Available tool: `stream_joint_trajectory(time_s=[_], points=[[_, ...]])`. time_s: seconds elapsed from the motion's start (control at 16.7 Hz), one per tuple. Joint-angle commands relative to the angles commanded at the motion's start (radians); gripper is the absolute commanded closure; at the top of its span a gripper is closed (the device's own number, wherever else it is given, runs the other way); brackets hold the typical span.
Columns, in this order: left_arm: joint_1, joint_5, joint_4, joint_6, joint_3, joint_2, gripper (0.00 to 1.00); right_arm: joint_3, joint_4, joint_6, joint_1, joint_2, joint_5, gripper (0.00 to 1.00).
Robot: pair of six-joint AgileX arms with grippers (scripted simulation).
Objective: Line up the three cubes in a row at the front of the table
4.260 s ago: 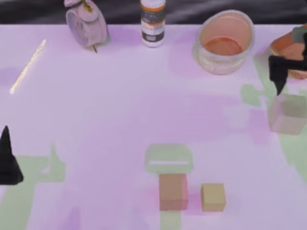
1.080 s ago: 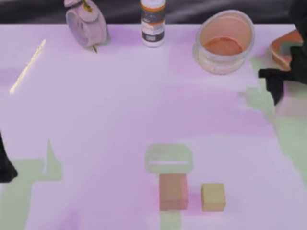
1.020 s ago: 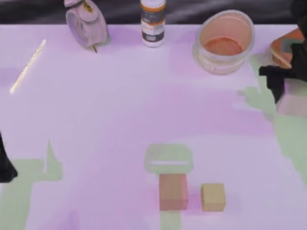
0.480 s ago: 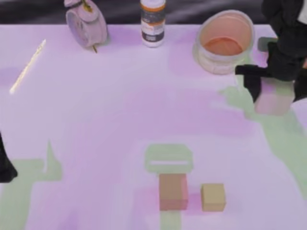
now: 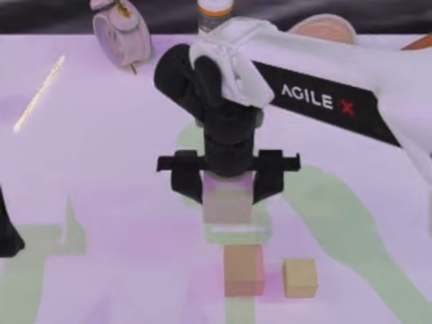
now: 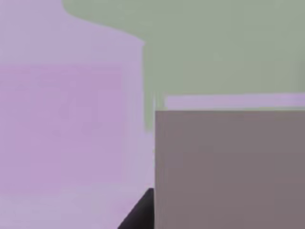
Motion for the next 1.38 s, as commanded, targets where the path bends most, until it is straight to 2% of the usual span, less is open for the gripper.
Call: stream_joint_trajectory(time_s=[0.18, 0.36, 0.66, 1.08, 1.38], points=[[0.0, 0.0, 0.0, 0.0, 0.0, 0.0, 0.0, 0.057, -0.028, 0.146, 0.171, 0.016, 0.002, 1.0], [0.0, 0.0, 0.0, 0.0, 0.0, 0.0, 0.0, 0.085, -0.038, 0.219, 0.248, 0.017, 0.005, 1.0], [0.0, 0.0, 0.0, 0.0, 0.0, 0.0, 0.0, 0.08, -0.033, 0.223, 0.25, 0.015, 0.004, 1.0], [0.0, 0.0, 0.0, 0.0, 0.0, 0.0, 0.0, -0.074, 0.173, 0.225, 0.252, 0.065, 0.005, 1.0], [0.0, 0.0, 0.0, 0.0, 0.0, 0.0, 0.0, -0.095, 0.199, 0.225, 0.253, 0.073, 0.006, 1.0]])
